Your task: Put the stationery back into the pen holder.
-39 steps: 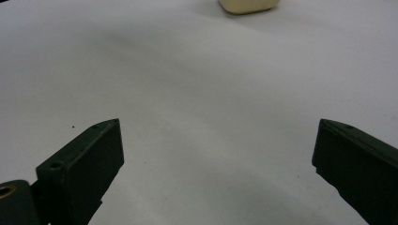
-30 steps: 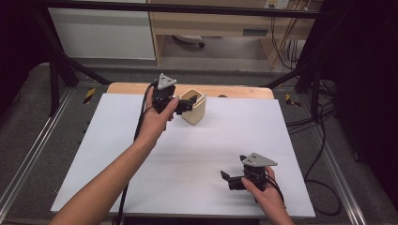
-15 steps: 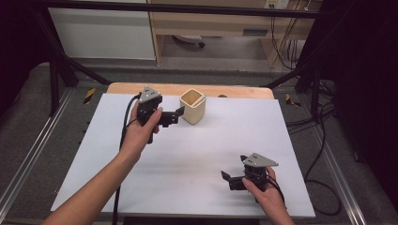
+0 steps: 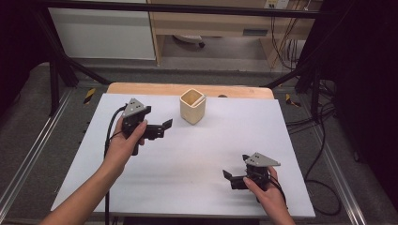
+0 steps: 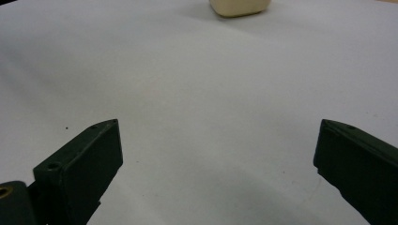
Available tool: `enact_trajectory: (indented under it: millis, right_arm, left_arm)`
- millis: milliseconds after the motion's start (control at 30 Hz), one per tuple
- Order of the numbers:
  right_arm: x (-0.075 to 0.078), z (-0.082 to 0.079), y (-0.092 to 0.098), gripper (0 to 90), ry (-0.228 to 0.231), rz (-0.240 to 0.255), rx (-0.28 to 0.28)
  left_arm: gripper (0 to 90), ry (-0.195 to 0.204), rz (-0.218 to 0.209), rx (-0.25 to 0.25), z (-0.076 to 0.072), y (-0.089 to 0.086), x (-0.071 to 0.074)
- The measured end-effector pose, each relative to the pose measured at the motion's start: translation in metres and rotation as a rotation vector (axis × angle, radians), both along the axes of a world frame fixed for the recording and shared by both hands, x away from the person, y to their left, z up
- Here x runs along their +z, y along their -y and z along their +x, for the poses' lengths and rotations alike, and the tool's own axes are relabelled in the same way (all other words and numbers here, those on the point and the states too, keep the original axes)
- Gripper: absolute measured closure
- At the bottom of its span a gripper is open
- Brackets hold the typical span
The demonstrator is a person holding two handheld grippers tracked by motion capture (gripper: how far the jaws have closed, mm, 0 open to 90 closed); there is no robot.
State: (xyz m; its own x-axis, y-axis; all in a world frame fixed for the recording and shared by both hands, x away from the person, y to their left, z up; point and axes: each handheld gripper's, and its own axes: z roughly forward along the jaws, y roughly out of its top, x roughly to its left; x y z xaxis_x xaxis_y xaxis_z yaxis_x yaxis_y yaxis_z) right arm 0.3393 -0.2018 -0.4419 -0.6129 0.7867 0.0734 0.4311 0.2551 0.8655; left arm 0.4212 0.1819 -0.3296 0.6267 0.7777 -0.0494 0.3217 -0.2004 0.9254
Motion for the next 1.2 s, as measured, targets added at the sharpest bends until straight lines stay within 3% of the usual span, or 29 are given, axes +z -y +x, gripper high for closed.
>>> enact_trajectory:
  millis: [367,767,1000,1200]
  right_arm:
    - [-0.001,0.001,0.004,2.7,-0.002,0.01,-0.032]
    - [-0.002,0.001,-0.001,2.7,-0.006,0.001,-0.021]
    - [-0.002,0.003,0.0,2.7,-0.013,0.006,-0.023]
    - [-0.001,0.0,0.002,2.7,-0.005,-0.003,-0.017]
  left_arm:
    - [4.7,-0.011,0.041,-0.018,-0.022,-0.017,-0.015]
    - [5.3,-0.046,-0.001,0.023,-0.041,-0.035,-0.026]
    - [5.9,-0.055,-0.02,0.067,-0.051,-0.055,-0.031]
    - [6.2,-0.077,-0.036,0.106,-0.061,-0.072,-0.043]
